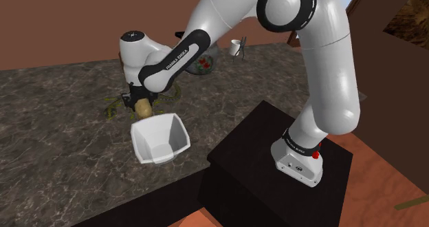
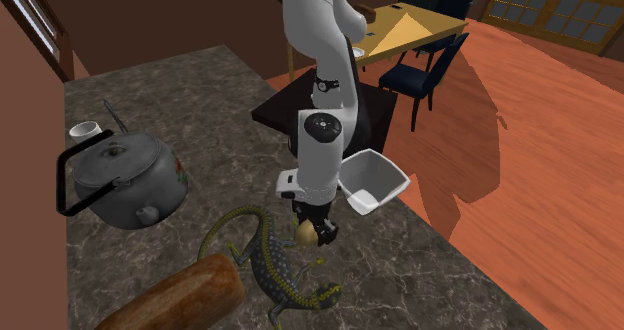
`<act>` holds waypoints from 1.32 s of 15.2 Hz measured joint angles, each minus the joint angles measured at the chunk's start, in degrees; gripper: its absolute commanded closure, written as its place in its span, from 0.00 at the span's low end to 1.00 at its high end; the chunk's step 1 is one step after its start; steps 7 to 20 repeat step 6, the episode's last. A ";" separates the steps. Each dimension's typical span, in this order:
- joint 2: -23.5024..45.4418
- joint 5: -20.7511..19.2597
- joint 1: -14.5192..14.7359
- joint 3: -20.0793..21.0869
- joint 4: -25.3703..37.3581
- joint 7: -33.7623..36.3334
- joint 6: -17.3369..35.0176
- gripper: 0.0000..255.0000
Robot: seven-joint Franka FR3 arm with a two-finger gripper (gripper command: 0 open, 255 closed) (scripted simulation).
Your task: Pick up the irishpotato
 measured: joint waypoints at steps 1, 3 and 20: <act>-0.64 0.18 -0.10 0.19 -0.32 -0.05 -0.31 1.00; -1.66 0.60 -0.37 0.56 -0.41 -0.38 -1.24 1.00; -3.15 1.21 -0.74 1.09 -0.63 -0.83 -2.48 1.00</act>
